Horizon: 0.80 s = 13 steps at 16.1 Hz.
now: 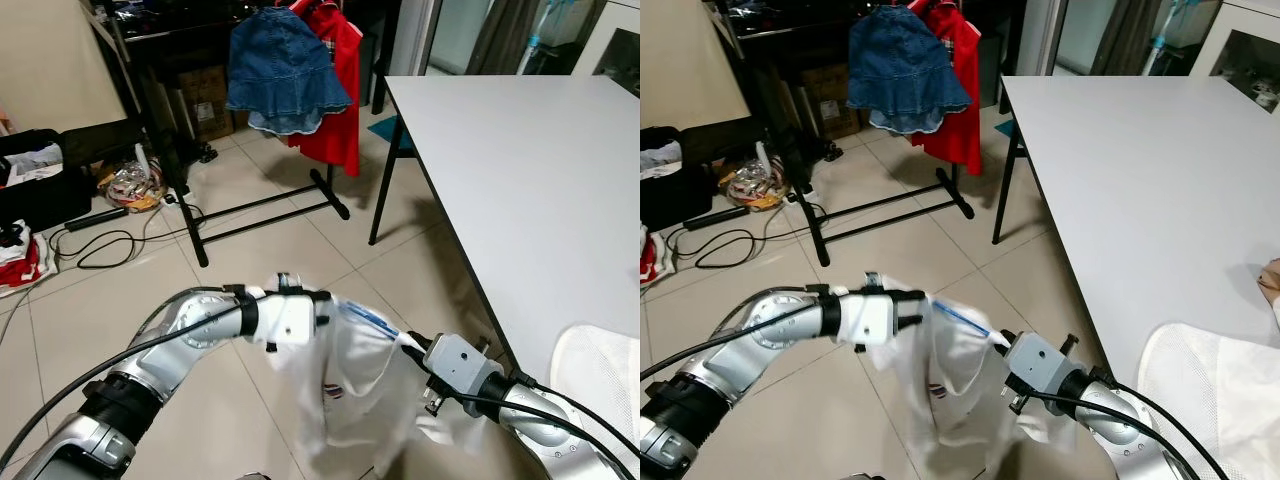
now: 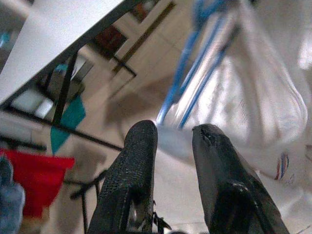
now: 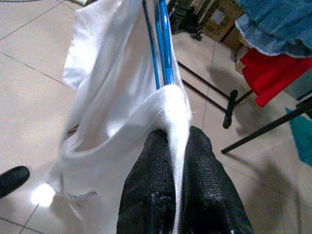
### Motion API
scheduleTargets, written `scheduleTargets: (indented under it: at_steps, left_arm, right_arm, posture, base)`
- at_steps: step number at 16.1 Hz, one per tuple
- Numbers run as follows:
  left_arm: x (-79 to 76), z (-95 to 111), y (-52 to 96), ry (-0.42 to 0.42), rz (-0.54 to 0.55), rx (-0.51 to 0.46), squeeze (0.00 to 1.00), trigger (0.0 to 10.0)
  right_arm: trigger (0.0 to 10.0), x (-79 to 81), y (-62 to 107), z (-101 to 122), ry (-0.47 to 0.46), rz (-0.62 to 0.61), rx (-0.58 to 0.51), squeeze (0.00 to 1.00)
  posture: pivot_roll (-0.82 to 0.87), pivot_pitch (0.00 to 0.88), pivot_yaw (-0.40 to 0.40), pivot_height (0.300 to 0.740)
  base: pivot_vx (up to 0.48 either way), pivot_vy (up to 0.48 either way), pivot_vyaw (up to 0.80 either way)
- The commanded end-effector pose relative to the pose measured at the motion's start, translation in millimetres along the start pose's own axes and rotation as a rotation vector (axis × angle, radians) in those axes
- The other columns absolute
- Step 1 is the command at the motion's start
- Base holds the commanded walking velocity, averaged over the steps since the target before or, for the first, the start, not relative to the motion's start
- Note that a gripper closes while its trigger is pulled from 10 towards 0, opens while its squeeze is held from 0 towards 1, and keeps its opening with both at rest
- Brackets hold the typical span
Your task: Hang hanger
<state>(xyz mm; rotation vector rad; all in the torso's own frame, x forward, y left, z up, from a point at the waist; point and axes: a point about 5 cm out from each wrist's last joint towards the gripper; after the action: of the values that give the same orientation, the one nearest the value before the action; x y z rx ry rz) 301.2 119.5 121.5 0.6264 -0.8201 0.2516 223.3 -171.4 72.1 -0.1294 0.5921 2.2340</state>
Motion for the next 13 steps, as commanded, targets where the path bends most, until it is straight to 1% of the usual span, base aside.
scheduleTargets:
  at_steps: [1, 3, 4, 5, 6, 7, 8, 9, 10, 11, 13]
  left_arm:
    - [2.3, -1.3, 4.1, 0.029, 0.005, 0.020, 0.00, 10.0]
    - [4.1, -9.5, 6.8, 0.031, 0.025, 0.084, 0.00, 10.0]
    - [6.6, -14.4, 8.1, 0.041, 0.055, 0.120, 0.00, 10.0]
    - [11.1, -18.5, 9.9, 0.070, 0.107, 0.157, 0.00, 10.0]
    - [13.0, -18.7, 10.3, 0.085, 0.127, 0.162, 0.00, 10.0]
    - [21.4, -15.8, 11.3, 0.144, 0.213, 0.140, 0.00, 10.0]
    - [29.4, -8.1, 12.8, 0.200, 0.281, 0.081, 0.00, 10.0]
    - [32.7, -2.2, 13.4, 0.225, 0.306, 0.037, 0.00, 10.0]
    - [36.2, 6.3, 14.1, 0.256, 0.330, -0.027, 0.00, 10.0]
    - [43.0, 23.0, 16.6, 0.327, 0.376, -0.155, 0.00, 10.0]
    - [48.8, 34.0, 21.1, 0.400, 0.426, -0.259, 0.00, 10.0]
  right_arm:
    - [0.0, -7.1, 0.8, 3.7, -0.026, -0.038, -0.026, 0.00]
    - [0.0, -7.8, 0.5, 2.1, -0.044, -0.054, -0.025, 0.00]
    - [0.0, -9.4, 0.5, 2.0, -0.050, -0.067, -0.027, 0.00]
    - [0.0, -12.3, 0.0, 2.0, -0.063, -0.086, -0.031, 0.00]
    - [0.0, -13.2, -0.2, 2.2, -0.070, -0.092, -0.032, 0.00]
    - [0.0, -13.8, -1.0, 2.5, -0.097, -0.100, -0.039, 0.00]
    - [0.0, -12.7, -2.5, 2.6, -0.137, -0.102, -0.048, 0.00]
    - [0.0, -11.1, -3.8, 2.9, -0.161, -0.102, -0.056, 0.00]
    - [0.0, -9.2, -5.9, 3.1, -0.192, -0.105, -0.068, 0.00]
    - [0.0, -6.7, -11.2, 4.6, -0.251, -0.122, -0.095, 0.00]
    - [0.0, -6.2, -19.2, 9.0, -0.322, -0.160, -0.136, 0.00]
  posture:
    - [0.04, 0.071, 0.027, 0.740]
    - [0.04, 0.071, 0.029, 0.740]
    - [0.04, 0.071, 0.029, 0.740]
    - [0.04, 0.071, 0.029, 0.740]
    - [0.04, 0.071, 0.029, 0.740]
    - [0.04, 0.069, 0.029, 0.740]
    - [0.04, 0.069, 0.028, 0.740]
    - [0.04, 0.069, 0.025, 0.740]
    - [0.05, 0.067, 0.024, 0.740]
    - [0.05, 0.067, 0.024, 0.740]
    - [0.05, 0.066, 0.023, 0.740]
  base:
    - [0.000, 0.000, 0.00]
    - [0.000, 0.000, 0.00]
    - [0.000, 0.000, 0.00]
    - [0.000, 0.000, 0.00]
    - [0.000, 0.000, 0.00]
    - [0.000, 0.000, 0.00]
    - [0.000, 0.000, 0.00]
    - [0.000, 0.000, 0.00]
    - [0.000, 0.000, 0.00]
    - [0.000, 0.000, 0.00]
    - [0.000, 0.000, 0.00]
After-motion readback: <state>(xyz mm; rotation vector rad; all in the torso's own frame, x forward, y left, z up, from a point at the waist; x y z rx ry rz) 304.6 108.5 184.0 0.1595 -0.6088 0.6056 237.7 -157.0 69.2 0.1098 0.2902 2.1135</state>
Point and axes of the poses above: a point about 5 cm out from each wrist's last joint towards the gripper, its own y axis pointing back from the gripper into the wrist, its own z axis along the axis of the wrist's last joint, x = y × z, and after that the axes turned 9 degrees about -y, right-handed
